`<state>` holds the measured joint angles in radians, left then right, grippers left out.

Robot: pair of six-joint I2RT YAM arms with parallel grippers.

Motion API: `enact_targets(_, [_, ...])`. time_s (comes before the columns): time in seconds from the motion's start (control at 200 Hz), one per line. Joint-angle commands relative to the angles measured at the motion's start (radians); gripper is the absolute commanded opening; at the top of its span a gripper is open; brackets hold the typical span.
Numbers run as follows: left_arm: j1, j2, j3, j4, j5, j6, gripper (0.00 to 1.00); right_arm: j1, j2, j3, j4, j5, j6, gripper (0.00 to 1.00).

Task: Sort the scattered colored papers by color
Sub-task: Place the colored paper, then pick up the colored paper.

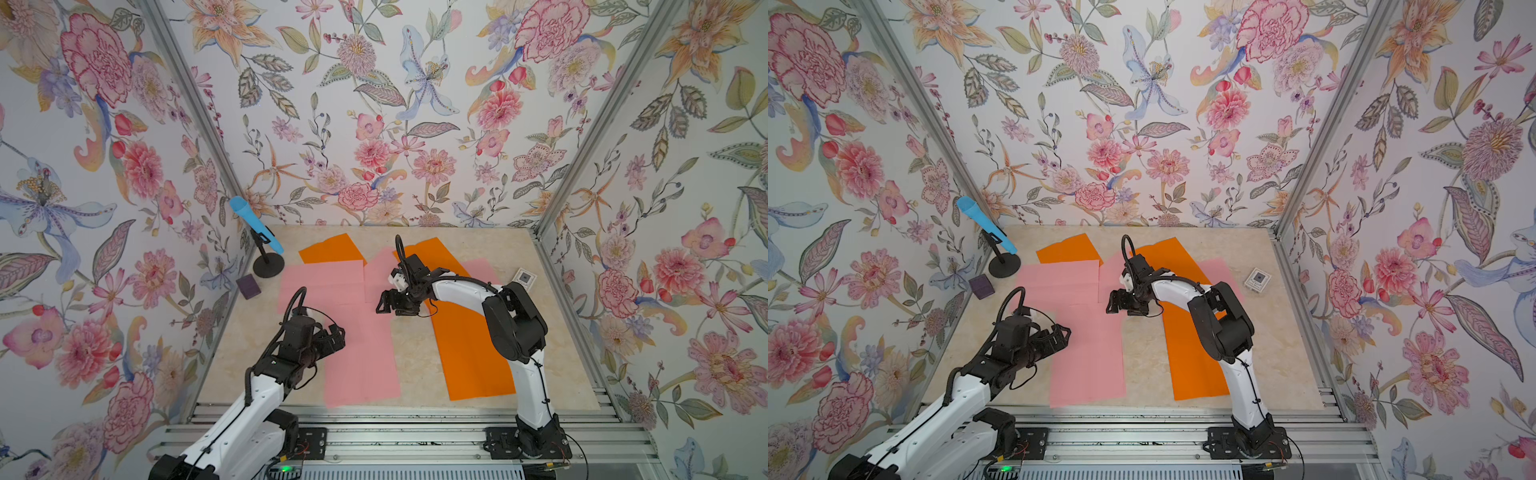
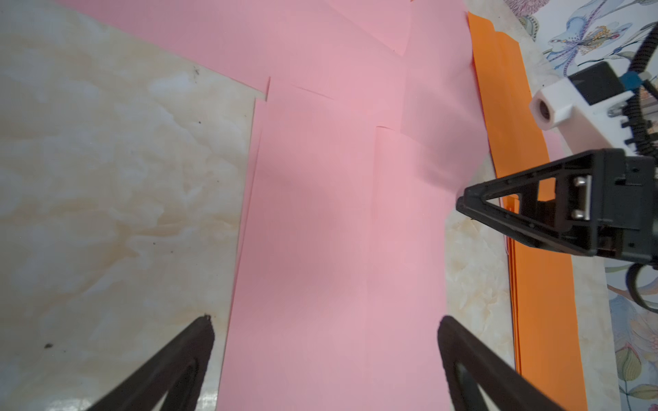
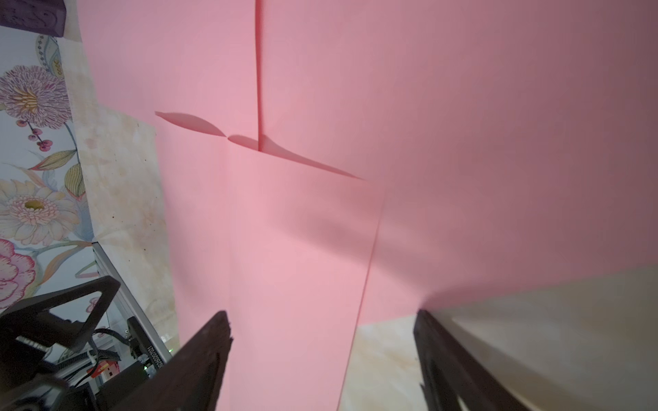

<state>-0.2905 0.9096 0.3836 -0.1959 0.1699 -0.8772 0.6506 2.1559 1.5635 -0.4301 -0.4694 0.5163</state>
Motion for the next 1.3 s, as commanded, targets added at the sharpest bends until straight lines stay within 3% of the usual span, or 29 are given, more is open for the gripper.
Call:
enact_targets(0.0, [0.039, 0.078, 0.011, 0.08, -0.029, 0.063, 1.0, 0.003, -0.021, 0.023, -0.035, 0.023, -0.012, 0.83])
enact_targets(0.125, [0.133, 0.178, 0.044, 0.18, 0.011, 0.094, 1.0, 0.003, -0.002, 0.098, -0.033, 0.015, -0.022, 0.85])
enact_targets(0.31, [0.23, 0.293, 0.135, 0.264, 0.065, 0.127, 1.0, -0.028, 0.088, 0.27, -0.032, 0.009, -0.025, 1.0])
enact_targets(0.54, [0.304, 0.438, 0.184, 0.372, 0.131, 0.121, 1.0, -0.065, 0.307, 0.555, -0.029, -0.098, 0.027, 0.99])
enact_targets(0.711, [0.332, 0.538, 0.189, 0.496, 0.191, 0.109, 1.0, -0.077, 0.451, 0.731, -0.014, -0.195, 0.062, 0.86])
enact_targets(0.846, [0.332, 0.591, 0.212, 0.52, 0.191, 0.119, 1.0, -0.078, 0.47, 0.737, 0.041, -0.207, 0.08, 0.83])
enact_targets(1.296, [0.336, 0.679, 0.258, 0.573, 0.206, 0.134, 1.0, -0.101, 0.574, 0.738, 0.351, -0.327, 0.343, 0.77])
